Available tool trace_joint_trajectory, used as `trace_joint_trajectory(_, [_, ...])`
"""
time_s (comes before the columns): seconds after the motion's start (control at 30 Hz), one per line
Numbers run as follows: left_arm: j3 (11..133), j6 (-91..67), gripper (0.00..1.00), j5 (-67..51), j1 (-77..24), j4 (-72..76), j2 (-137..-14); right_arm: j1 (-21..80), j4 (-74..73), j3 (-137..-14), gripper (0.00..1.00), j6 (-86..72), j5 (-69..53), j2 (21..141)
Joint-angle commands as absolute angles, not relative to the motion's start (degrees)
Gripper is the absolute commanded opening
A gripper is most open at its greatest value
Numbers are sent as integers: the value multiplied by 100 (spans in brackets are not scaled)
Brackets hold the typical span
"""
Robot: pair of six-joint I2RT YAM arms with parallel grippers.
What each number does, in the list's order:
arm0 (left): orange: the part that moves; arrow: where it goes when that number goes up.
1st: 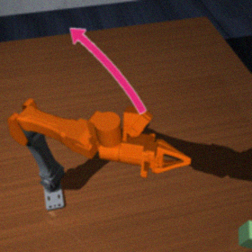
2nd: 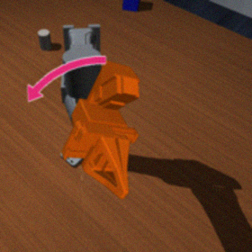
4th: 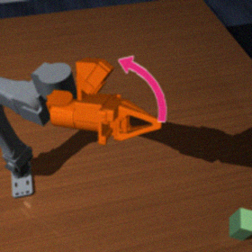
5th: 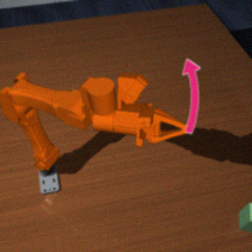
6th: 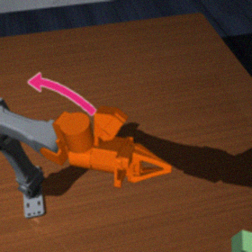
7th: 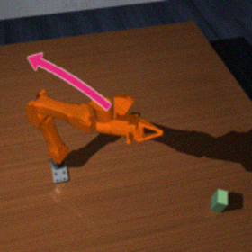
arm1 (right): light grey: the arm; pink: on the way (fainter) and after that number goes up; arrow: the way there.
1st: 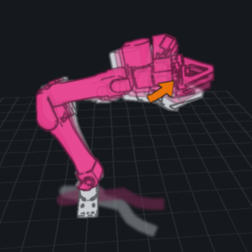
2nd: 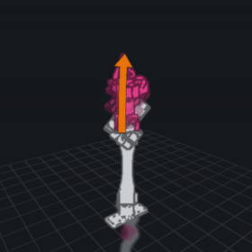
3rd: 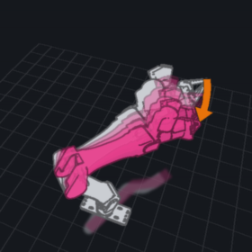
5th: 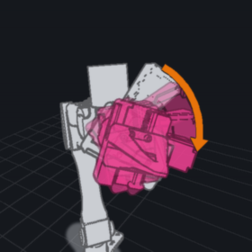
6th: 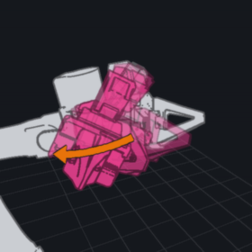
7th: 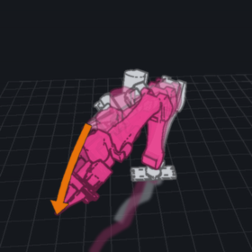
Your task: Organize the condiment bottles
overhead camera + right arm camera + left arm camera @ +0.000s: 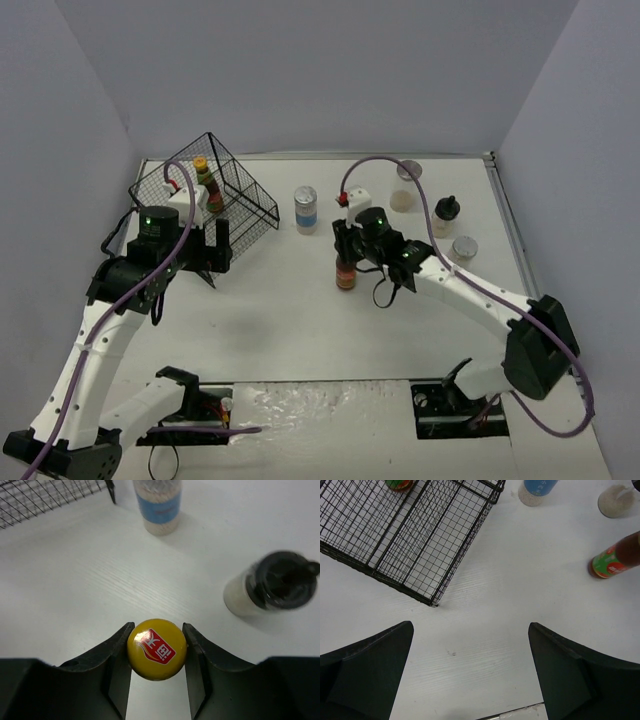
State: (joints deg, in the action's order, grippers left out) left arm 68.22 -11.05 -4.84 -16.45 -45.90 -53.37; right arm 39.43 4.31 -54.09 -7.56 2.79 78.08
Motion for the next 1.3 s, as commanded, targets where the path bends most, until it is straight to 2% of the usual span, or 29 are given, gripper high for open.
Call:
trace_joint_trajectory(0.0, [6807, -1235, 97, -356, -1676, -4241, -5226, 4304, 1954, -6576, 0, -502, 66, 8555])
trace_joint_trajectory(0.13, [6740, -1319, 97, -308, -1679, -4183, -5133, 4526, 2224, -7193, 0, -378, -210, 9414])
trace_joint_trajectory(0.47, [6516, -1617, 97, -401, -1672, -4055, -5054, 4823, 2280, -7764, 0, -272, -292, 10223])
trace_joint_trajectory(0.53, [6484, -1657, 97, -447, -1679, -4043, -5065, 4848, 2245, -7761, 10, -264, -281, 10268])
trace_joint_trajectory(0.6, [6486, -1696, 97, -483, -1670, -4034, -5072, 4878, 2215, -7734, 30, -255, -228, 10265])
trace_joint_trajectory(0.63, [6498, -1708, 97, -489, -1670, -4023, -5083, 4878, 2215, -7701, 49, -255, -195, 10209])
trace_joint_trajectory(0.67, [6511, -1717, 97, -496, -1673, -4013, -5096, 4881, 2208, -7671, 61, -255, -169, 10161])
trace_joint_trajectory(0.83, [6573, -1850, 97, -617, -1679, -3911, -5173, 4887, 2054, -7505, 77, -214, -65, 9882])
trace_joint_trajectory(0.93, [6583, -1993, 97, -834, -1679, -3737, -5286, 4887, 1903, -7202, 97, -217, -18, 9476])
trace_joint_trajectory(1.0, [6538, -2164, 97, -1063, -1697, -3557, -5444, 4878, 1711, -6761, 100, -246, 276, 9047])
trace_joint_trajectory(1.27, [6730, -2499, 97, -609, -2503, -2847, -6271, 4852, 1008, -4916, 100, -715, 1398, 6767])
